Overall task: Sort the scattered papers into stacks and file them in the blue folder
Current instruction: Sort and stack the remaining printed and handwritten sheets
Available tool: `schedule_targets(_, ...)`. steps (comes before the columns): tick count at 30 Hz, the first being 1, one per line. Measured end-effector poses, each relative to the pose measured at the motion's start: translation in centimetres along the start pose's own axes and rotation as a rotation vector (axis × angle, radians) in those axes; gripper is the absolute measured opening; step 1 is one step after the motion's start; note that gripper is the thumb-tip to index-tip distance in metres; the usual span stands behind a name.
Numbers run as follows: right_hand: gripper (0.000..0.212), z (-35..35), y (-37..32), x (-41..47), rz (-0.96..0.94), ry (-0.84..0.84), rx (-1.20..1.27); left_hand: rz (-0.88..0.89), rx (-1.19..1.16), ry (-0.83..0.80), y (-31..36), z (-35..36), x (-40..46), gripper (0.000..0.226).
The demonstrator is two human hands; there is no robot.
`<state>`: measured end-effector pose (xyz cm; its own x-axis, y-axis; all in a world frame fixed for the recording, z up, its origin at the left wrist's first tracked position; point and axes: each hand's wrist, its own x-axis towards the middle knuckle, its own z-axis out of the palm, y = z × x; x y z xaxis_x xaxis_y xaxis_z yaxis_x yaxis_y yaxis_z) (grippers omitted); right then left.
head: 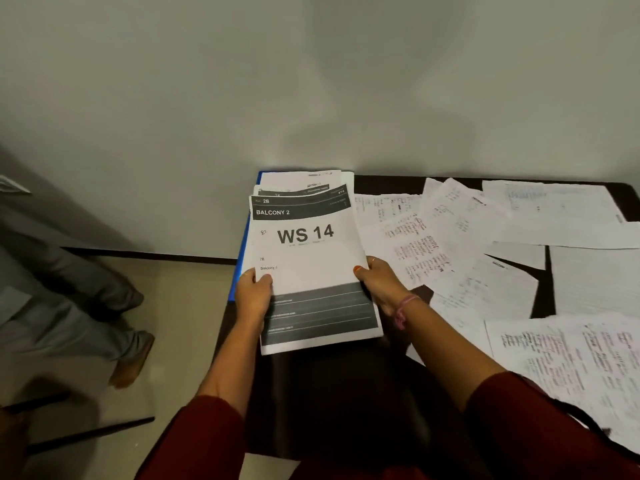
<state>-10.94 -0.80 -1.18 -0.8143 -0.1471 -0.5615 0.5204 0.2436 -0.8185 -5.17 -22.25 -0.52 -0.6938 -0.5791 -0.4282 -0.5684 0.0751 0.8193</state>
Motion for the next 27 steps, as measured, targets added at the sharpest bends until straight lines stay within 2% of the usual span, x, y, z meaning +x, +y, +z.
schedule_targets(5, 0.030, 4.6, -1.5, 2.1, -0.038, 0.094, -0.178, 0.048, 0.171, 0.012, 1.0, -2.1, 4.4, 0.029)
schedule_targets(15, 0.029, 6.6, -3.1, 5.9, -0.012, 0.191, -0.304, 0.035, 0.249, -0.033, 2.2, -2.0, 9.7, 0.029)
schedule_targets(22, 0.036, 6.6, -2.7, 7.0, 0.036, 0.168, -0.422, -0.050, 0.287, -0.077, 1.5, -1.4, 10.5, 0.034)
schedule_targets(27, 0.040, 6.2, -2.8, 6.9, 0.031, 0.150, -0.458, 0.023, 0.363, -0.029, 1.8, -1.0, 10.6, 0.028)
